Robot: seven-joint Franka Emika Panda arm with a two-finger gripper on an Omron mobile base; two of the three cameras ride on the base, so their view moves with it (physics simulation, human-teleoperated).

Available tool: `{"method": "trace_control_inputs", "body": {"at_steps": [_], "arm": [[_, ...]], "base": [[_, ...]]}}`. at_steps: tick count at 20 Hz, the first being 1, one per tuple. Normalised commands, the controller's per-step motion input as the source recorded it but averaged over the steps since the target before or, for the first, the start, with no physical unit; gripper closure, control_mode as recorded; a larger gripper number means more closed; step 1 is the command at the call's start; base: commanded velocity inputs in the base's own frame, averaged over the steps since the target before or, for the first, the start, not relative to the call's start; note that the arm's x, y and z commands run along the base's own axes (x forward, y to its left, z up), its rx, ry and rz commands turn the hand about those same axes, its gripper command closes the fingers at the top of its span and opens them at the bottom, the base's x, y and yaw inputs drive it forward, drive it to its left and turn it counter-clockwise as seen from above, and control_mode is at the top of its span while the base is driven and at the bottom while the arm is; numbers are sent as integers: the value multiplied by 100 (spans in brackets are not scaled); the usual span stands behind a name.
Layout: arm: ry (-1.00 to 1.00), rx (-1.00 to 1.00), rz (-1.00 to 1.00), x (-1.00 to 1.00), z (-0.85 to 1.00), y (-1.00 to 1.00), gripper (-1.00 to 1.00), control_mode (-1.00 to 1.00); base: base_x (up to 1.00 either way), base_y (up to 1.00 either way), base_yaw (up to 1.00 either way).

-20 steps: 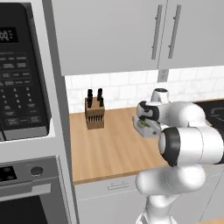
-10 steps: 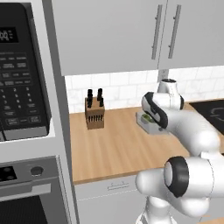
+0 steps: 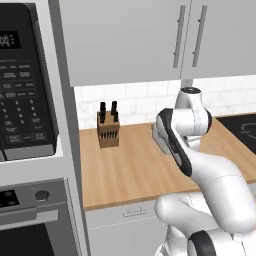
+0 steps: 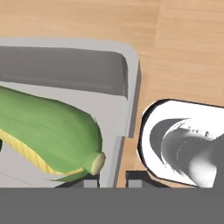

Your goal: Take the meat container that has the chicken drumstick and place it on the second highest rack of the freezer. Then take the vegetable container that has the corn and lime and place it on the highest rack of the freezer.

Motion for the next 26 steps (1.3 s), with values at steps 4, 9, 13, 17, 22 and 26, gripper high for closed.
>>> {"method": "trace_control_inputs", "body": {"at_steps": [4, 9, 13, 17, 22, 26], "arm": [[-15, -8, -18, -43, 42, 44, 100, -100], [-11, -3, -21, -25, 44, 0, 100, -100], [-1, 0, 1, -7, 57, 0, 100, -100], [0, -3, 1, -29, 57, 1, 100, -100], [-1, -4, 3, -53, 34, 0, 100, -100], [-1, 0, 7, -56, 2, 0, 100, -100]], "base": [[0, 0, 0], [0, 0, 0], [0, 0, 0], [0, 0, 0], [0, 0, 0], [0, 0, 0]]}}
